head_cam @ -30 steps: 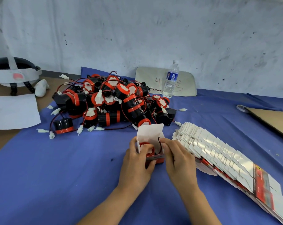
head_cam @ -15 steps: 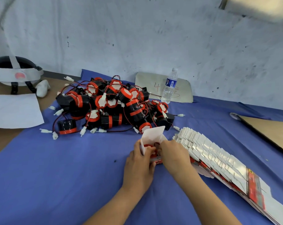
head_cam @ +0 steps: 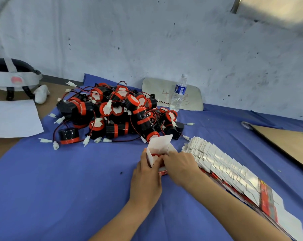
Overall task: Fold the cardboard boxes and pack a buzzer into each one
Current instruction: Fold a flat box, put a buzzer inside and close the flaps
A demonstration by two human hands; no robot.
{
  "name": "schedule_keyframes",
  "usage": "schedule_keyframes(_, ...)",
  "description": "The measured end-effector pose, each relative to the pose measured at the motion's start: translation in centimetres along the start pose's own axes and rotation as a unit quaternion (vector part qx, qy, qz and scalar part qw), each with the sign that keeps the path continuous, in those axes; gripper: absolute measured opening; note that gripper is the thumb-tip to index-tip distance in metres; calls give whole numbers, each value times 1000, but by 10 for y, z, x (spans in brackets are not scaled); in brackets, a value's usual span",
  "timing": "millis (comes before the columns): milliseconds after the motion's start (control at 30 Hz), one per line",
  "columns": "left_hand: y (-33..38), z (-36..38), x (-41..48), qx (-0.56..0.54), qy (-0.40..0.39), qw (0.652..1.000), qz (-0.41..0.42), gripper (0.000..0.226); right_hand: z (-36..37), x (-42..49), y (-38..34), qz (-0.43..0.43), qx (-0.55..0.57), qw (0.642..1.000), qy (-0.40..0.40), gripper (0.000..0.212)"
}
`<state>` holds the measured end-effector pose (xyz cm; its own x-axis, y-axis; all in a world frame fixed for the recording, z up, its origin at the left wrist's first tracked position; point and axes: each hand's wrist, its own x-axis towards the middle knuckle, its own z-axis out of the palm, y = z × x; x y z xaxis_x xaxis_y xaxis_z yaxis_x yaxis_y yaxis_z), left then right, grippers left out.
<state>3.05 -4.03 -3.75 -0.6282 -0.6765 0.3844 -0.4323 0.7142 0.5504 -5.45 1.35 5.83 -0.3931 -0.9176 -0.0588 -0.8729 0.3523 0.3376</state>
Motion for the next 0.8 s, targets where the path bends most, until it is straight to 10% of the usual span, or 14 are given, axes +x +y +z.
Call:
schedule_keyframes(267, 3, -2, 0, 40, -30, 999, -10, 49, -17, 44, 6, 135, 137, 973, -130, 38)
schedule_keyframes(467, 7, -9, -2, -35, -21, 999, -11, 51, 2, 20, -6, 78, 121, 988, 59, 17)
schedule_keyframes(600, 7, -14, -3, -216, 59, 974, -29, 63, 6, 16, -13, 77, 121, 989, 43, 24)
schedule_keyframes(800, 3, -9, -3, -130, 74, 988, 38, 54, 20, 2, -19, 100, 192, 976, 37, 33)
